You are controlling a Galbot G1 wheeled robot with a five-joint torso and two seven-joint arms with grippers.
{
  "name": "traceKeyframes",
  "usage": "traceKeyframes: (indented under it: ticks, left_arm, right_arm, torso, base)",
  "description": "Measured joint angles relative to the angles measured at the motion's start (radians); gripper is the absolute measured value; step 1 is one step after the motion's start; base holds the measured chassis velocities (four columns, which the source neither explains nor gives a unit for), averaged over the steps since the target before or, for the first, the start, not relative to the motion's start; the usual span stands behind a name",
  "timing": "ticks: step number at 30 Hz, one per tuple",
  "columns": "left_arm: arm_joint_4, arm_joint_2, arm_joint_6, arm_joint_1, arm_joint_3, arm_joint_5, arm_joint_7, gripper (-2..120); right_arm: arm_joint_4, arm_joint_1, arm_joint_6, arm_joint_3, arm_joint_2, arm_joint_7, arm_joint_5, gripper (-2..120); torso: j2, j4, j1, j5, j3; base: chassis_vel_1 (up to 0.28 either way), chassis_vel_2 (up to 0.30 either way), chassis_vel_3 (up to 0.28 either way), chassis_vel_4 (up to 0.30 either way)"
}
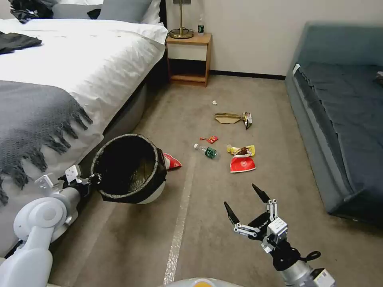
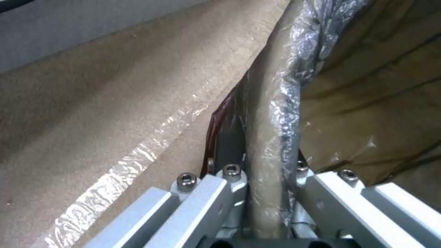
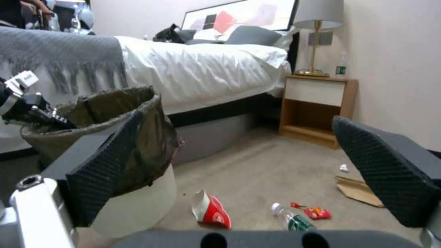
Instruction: Pick up the trash can from the floor.
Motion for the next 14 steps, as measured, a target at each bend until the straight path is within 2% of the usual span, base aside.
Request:
traceKeyframes:
  ticks: [14]
  left_arm:
    - [-0.003,-0.006,-0.001,0.0,0.0,0.001,0.001,1]
  right_arm:
    - [0.005,-0.002,0.004,0.002,0.001,0.0,0.002,100]
  torso:
    - [0.0,0.0,0.0,-0.0001,0.0]
  base:
    - [0.0,0.0,0.0,0.0]
